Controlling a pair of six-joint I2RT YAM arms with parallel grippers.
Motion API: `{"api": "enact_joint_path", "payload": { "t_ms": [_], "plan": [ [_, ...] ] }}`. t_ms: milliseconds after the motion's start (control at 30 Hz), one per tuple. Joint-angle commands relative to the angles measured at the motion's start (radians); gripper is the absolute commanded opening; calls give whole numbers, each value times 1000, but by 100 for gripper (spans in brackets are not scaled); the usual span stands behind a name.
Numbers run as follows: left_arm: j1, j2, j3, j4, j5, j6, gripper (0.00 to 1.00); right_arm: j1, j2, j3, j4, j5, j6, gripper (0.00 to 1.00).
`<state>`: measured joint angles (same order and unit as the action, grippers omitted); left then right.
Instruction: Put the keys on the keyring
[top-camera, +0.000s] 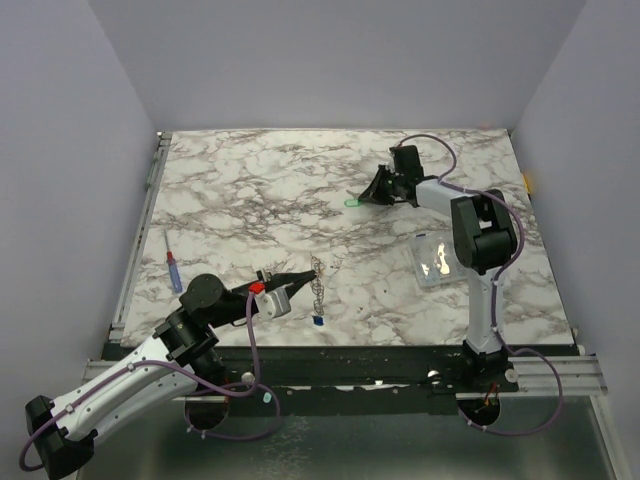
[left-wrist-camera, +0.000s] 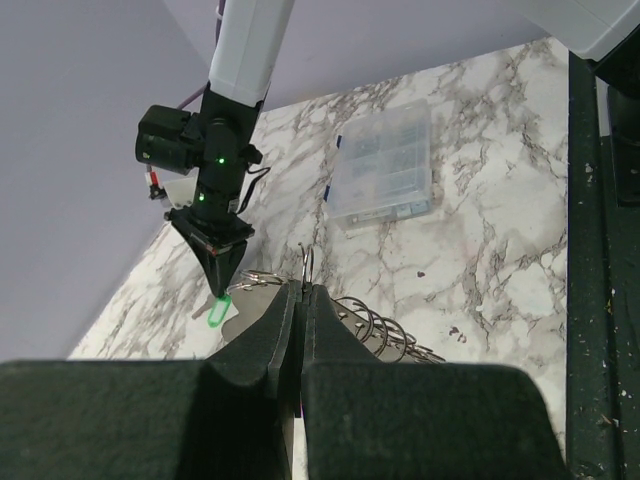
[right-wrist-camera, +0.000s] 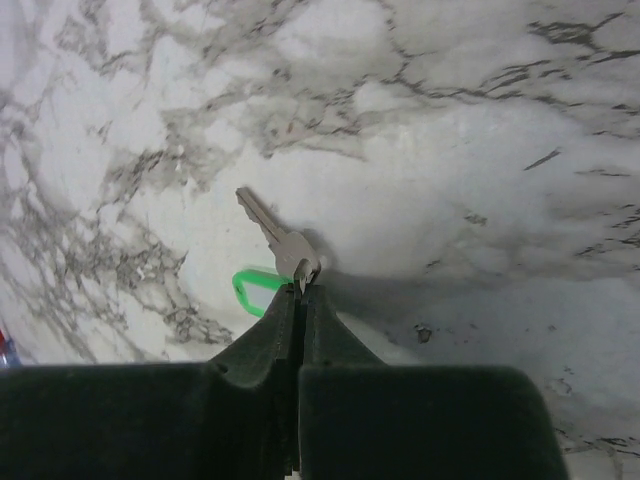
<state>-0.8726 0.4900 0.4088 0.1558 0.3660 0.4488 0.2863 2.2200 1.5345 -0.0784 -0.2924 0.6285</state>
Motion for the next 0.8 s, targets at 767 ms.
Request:
{"api": "enact_joint_path", "payload": {
  "t_ms": [767],
  "plan": [
    [1, -43, 128, -153, 9, 66, 0, 41, -678, -433, 273, -837, -443, 1]
  ]
}}
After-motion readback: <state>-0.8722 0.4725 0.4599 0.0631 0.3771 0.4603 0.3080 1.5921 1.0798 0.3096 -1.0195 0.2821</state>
